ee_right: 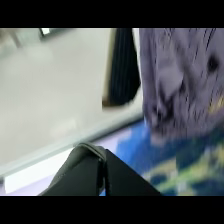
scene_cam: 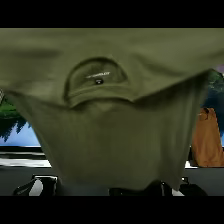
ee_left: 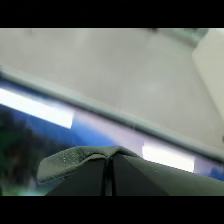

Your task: Fold the clothes and pants, and hang the long-sleeved shirts on hangers.

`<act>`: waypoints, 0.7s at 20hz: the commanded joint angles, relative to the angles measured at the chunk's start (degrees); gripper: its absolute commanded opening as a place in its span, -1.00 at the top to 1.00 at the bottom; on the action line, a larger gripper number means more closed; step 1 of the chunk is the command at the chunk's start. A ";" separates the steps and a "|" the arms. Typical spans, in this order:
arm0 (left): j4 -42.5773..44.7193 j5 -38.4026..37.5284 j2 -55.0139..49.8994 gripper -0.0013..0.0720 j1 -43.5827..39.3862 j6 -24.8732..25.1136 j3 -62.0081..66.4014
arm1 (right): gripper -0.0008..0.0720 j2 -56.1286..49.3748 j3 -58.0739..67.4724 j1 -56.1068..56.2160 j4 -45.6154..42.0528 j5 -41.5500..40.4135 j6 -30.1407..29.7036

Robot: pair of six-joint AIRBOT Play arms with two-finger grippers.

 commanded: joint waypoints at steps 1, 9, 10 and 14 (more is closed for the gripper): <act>-1.11 -2.45 -10.93 0.93 -4.24 3.74 -6.86 | 0.90 -16.59 0.02 0.02 10.56 6.12 -2.23; 5.07 9.22 -39.93 0.93 -14.93 4.61 -14.67 | 0.90 -48.63 0.02 0.02 32.54 5.75 -4.35; 5.05 9.20 -41.92 0.93 -15.63 4.26 -14.67 | 0.89 -50.38 0.02 0.02 35.15 5.46 -4.35; 4.94 9.22 -44.72 0.93 -16.87 3.17 -14.67 | 0.40 -52.87 0.04 0.02 39.50 6.99 -4.90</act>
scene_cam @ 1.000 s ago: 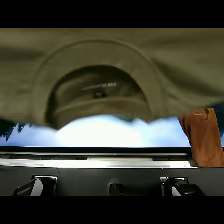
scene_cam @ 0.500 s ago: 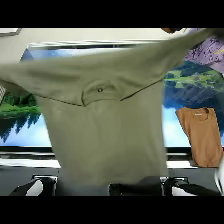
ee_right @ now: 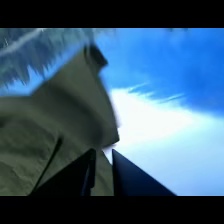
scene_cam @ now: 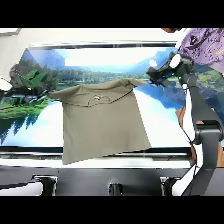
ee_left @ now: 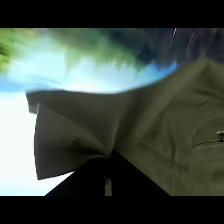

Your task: Fold the clothes and pants, and hang the long-sleeved shirts on hangers.

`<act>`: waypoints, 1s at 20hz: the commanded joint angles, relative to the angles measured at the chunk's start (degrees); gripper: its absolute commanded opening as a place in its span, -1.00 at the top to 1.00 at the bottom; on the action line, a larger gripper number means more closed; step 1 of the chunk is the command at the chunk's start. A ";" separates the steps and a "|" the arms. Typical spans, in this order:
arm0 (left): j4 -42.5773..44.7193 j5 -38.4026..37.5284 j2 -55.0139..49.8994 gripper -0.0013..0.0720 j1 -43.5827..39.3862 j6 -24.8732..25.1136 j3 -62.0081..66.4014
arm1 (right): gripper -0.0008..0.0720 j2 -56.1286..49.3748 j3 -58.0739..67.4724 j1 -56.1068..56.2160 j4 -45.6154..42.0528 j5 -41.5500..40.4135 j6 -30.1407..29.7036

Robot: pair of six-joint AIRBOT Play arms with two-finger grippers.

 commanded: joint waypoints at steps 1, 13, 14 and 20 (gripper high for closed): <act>0.20 0.63 -3.10 0.93 -1.20 -0.81 -0.26 | 0.21 -2.54 0.07 -0.09 5.66 2.43 -2.43; 0.33 -4.00 -0.59 0.92 0.44 -0.83 0.13 | -0.36 28.48 -43.58 -18.45 10.10 15.32 -34.77; 0.20 -4.20 -0.59 0.92 0.44 -0.81 0.13 | -0.35 31.76 -51.08 -19.61 11.82 13.05 -37.03; 0.17 -4.57 -0.59 0.92 0.44 -0.81 0.13 | -0.36 37.90 -74.01 -20.37 19.93 6.01 -44.26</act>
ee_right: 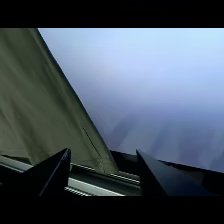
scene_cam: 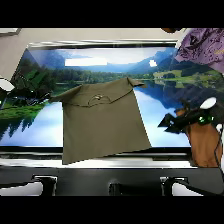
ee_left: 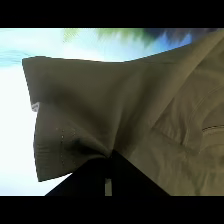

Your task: Fold the clothes and pants, and hang the long-sleeved shirts on hangers.

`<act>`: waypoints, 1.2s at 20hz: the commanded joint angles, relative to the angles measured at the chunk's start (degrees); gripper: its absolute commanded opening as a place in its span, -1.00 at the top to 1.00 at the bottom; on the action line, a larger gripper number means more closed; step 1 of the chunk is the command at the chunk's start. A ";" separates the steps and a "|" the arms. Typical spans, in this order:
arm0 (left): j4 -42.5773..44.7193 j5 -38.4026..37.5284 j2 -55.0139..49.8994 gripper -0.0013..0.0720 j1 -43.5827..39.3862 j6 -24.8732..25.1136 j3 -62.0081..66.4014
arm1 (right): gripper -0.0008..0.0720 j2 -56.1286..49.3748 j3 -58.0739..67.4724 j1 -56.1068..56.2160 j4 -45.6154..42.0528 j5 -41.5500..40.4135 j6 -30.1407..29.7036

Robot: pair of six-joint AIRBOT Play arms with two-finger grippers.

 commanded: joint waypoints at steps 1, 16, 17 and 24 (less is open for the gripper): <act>-0.09 -0.26 0.02 0.92 0.07 -0.02 0.04 | -0.36 2.47 -10.97 -0.66 6.56 -4.17 -5.03; -0.09 -0.20 0.00 0.92 0.07 -0.02 0.04 | -0.38 2.47 -21.51 -0.55 13.81 -9.49 -8.61; -0.09 -0.20 -0.02 0.92 0.07 -0.02 0.04 | -0.37 2.45 -21.90 -0.55 14.14 -9.94 -8.66; -0.07 -0.17 -0.15 0.92 0.07 0.00 0.04 | 0.71 2.47 -23.34 -0.55 15.69 -11.10 -9.05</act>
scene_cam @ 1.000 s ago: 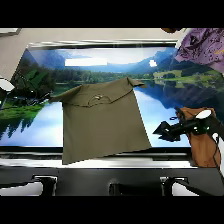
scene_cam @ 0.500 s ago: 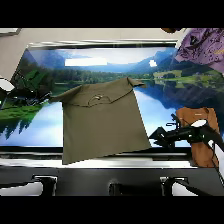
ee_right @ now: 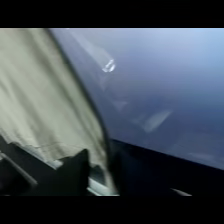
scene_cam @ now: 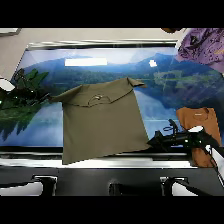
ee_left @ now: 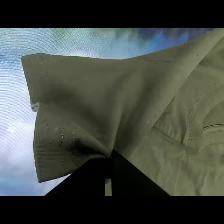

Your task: Fold the clothes and pants, and hang the long-sleeved shirts on hangers.

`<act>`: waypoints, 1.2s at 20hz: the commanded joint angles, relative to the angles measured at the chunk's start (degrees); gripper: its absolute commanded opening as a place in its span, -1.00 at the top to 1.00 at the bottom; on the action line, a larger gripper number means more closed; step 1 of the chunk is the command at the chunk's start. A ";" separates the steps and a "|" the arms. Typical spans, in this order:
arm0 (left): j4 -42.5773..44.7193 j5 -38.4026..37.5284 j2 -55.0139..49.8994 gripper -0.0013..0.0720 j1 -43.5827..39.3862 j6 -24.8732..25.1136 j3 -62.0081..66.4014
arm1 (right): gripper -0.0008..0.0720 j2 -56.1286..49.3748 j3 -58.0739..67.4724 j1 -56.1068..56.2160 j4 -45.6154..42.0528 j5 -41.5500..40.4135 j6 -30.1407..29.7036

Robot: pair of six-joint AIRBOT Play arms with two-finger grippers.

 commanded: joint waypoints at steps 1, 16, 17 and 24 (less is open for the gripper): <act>0.04 0.02 -0.02 0.92 0.07 0.04 0.04 | 0.90 0.04 -0.37 0.04 2.21 0.37 -0.76; 0.02 -0.04 -0.02 0.92 0.07 0.00 0.02 | 0.90 -16.85 62.64 0.07 -10.54 -14.10 31.82; 0.02 -0.09 -0.02 0.92 0.04 0.00 0.02 | 0.90 -18.25 62.64 0.04 -9.20 -13.62 32.83; 0.02 -1.57 -0.02 0.92 0.07 0.00 0.00 | -0.21 -17.53 62.64 -2.56 -8.52 -0.52 27.69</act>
